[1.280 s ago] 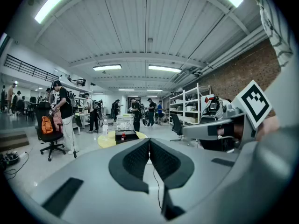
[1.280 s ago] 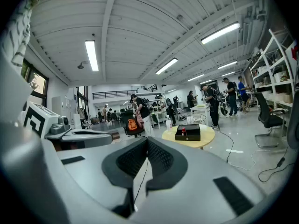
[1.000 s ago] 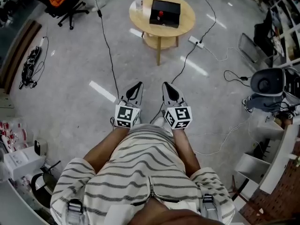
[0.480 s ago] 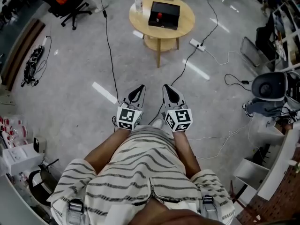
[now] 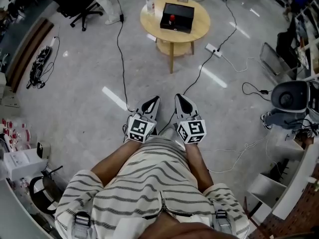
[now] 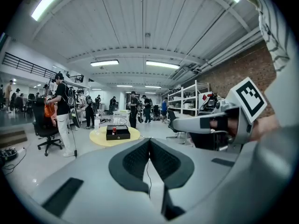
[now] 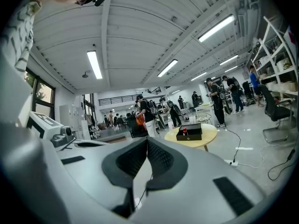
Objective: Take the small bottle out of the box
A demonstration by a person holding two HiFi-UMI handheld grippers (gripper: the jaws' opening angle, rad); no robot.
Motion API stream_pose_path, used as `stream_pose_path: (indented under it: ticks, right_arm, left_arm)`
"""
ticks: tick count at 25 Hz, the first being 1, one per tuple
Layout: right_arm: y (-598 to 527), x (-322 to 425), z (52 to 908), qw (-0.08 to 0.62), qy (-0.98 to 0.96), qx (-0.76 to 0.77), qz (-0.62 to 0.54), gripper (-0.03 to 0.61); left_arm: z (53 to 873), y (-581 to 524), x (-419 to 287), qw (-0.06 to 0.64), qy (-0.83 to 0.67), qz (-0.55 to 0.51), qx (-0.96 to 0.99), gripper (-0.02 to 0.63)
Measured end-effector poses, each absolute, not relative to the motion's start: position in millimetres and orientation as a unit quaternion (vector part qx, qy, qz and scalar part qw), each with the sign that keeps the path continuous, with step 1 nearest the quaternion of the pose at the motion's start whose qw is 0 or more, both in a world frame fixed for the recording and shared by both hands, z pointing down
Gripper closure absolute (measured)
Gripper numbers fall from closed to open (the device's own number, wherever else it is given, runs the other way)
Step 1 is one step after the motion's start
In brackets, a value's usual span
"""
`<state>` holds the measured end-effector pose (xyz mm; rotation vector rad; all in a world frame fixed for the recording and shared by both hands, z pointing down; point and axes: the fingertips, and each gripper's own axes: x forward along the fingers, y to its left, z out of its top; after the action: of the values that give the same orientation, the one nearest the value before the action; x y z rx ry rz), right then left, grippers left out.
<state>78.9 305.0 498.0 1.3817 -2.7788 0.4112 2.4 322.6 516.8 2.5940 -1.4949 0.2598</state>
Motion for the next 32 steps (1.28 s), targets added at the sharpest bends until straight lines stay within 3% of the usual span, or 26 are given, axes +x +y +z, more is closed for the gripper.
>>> stream_pose_path:
  ticks: [16, 32]
  right_arm:
    - [233, 78, 510, 0.027, -0.890, 0.436, 0.129, 0.560]
    - [68, 55, 500, 0.044, -0.870, 0.474, 0.129, 0.560]
  left_arm:
    - [531, 246, 6, 0.098, -0.486, 0.066, 0.866, 0.592]
    - [519, 72, -25, 0.113, -0.458, 0.060, 0.880, 0.592]
